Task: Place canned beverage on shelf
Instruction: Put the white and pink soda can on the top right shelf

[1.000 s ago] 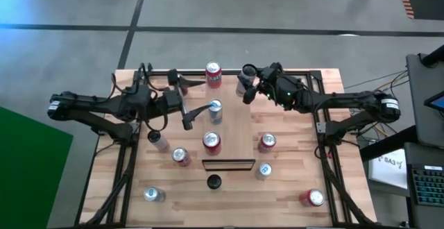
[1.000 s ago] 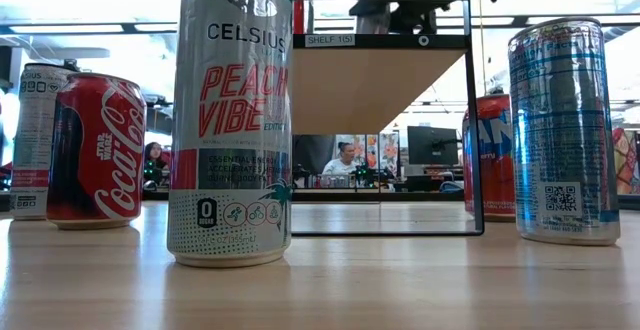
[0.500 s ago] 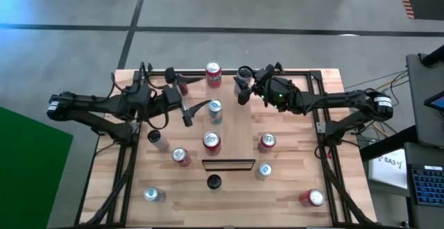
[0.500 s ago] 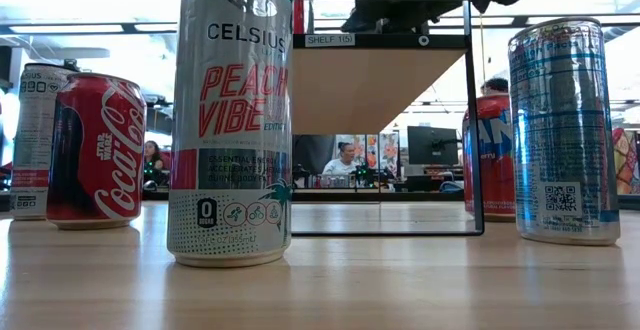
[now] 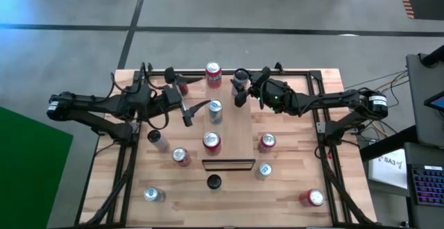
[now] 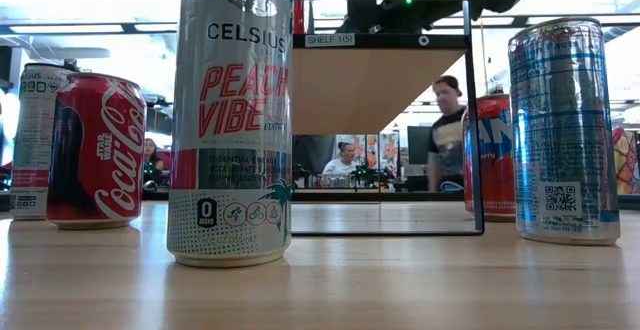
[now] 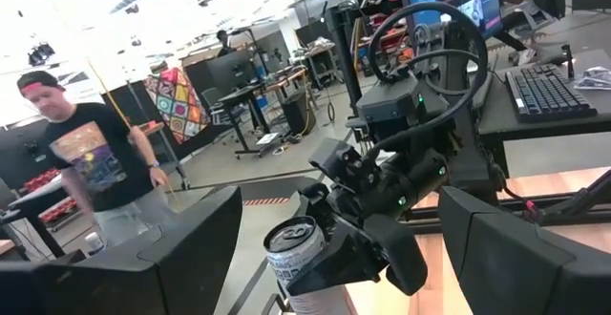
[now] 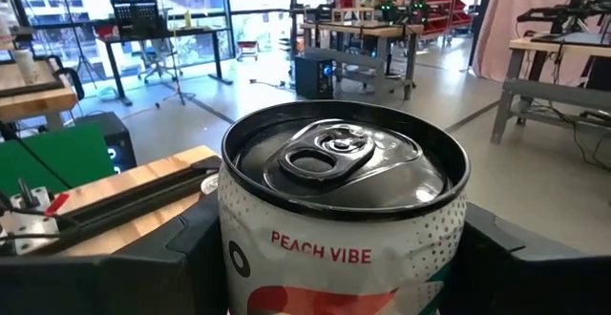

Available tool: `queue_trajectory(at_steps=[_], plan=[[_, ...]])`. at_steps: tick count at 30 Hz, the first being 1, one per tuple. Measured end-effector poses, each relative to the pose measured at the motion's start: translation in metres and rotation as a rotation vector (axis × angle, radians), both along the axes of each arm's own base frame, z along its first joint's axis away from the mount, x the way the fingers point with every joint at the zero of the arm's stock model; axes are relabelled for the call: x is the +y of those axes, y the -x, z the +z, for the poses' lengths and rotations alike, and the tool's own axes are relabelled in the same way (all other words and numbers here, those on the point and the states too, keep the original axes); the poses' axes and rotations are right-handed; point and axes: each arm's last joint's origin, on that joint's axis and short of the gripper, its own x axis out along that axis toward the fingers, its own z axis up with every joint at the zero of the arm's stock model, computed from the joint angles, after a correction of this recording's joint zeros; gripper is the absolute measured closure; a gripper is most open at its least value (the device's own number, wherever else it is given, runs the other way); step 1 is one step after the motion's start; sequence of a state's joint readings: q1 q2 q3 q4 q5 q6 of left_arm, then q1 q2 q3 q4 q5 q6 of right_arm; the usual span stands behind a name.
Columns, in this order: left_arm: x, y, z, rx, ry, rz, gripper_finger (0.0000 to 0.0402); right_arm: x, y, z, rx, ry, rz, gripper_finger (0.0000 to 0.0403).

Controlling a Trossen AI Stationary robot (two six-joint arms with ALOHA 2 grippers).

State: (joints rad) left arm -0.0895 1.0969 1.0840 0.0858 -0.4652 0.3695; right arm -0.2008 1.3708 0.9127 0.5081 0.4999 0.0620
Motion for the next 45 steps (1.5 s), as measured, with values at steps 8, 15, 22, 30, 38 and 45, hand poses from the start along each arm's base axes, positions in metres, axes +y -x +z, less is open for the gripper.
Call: queue_trajectory(at_steps=[8, 15, 22, 30, 38, 45], plan=[[0.000, 0.000, -0.001, 0.008, -0.001, 0.000, 0.0080, 0.001, 0.000, 0.000, 0.015, 0.016, 0.006, 0.0156], [0.000, 0.000, -0.002, 0.017, -0.002, 0.000, 0.0080, 0.003, -0.001, -0.001, 0.023, 0.022, 0.020, 0.0156], [0.000, 0.000, -0.002, 0.021, -0.002, 0.000, 0.0080, 0.005, -0.004, -0.006, 0.044, 0.023, 0.033, 0.0156], [0.000, 0.000, -0.002, 0.022, -0.002, 0.000, 0.0080, 0.006, -0.005, -0.008, 0.049, 0.023, 0.034, 0.0154], [0.000, 0.000, -0.002, 0.022, -0.002, -0.001, 0.0080, 0.005, -0.009, -0.013, 0.057, 0.016, 0.030, 0.0115], [0.000, 0.000, -0.002, 0.022, -0.002, -0.001, 0.0080, 0.005, -0.008, -0.013, 0.054, 0.012, 0.030, 0.0107]])
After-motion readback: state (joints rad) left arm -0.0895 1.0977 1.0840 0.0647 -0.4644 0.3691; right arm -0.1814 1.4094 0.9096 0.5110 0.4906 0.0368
